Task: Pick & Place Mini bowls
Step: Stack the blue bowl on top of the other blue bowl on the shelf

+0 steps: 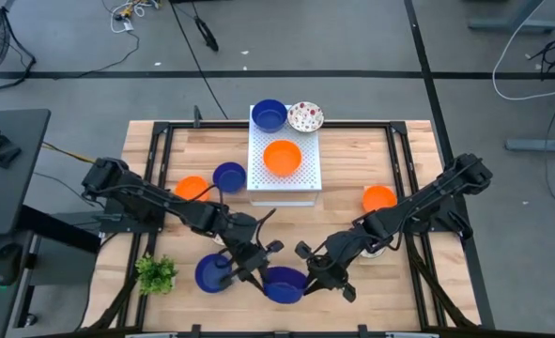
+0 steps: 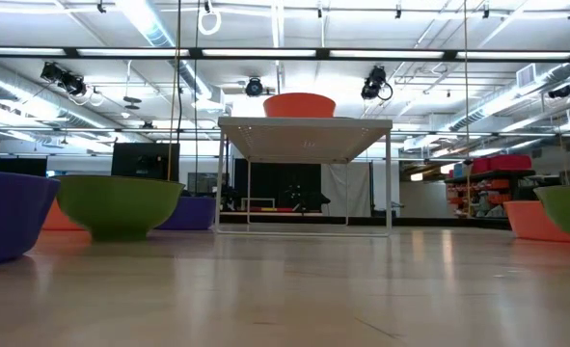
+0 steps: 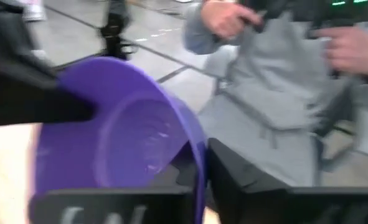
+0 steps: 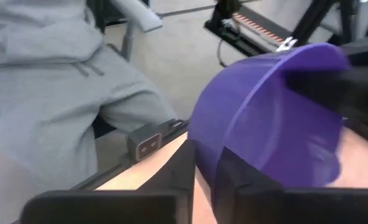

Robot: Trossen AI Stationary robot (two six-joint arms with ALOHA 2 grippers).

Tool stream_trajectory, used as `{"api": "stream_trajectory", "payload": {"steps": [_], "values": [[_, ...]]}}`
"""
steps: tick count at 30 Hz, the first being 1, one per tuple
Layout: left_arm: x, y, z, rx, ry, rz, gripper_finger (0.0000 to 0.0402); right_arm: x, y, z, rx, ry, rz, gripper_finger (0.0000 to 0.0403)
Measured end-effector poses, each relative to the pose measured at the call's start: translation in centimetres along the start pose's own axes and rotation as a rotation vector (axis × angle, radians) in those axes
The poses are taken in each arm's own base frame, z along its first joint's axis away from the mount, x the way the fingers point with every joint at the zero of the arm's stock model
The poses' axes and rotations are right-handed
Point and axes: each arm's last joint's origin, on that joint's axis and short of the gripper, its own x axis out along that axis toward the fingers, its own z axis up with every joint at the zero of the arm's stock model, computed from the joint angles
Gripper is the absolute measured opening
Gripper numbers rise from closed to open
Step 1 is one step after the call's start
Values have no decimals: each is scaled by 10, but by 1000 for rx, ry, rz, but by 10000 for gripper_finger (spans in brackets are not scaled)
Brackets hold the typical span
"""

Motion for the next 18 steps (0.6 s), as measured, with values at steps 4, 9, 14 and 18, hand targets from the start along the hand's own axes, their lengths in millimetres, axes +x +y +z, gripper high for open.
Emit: {"api": "stream_trajectory", "payload": {"steps": [4,9,14,18], "values": [[0,0,-1,6,-2,-38,12,0,-2,5,-8,-52,-17,83],[-1,-1,-3,-25,17,-57,6,-4,-2,11,-72,-89,-50,152],[-2,-4,-17,-123,193,132,5,-27,11,35,-193,-169,-104,196],[-17,-8,2,-192,310,295,5,-42,26,43,-97,-133,-161,200]]}}
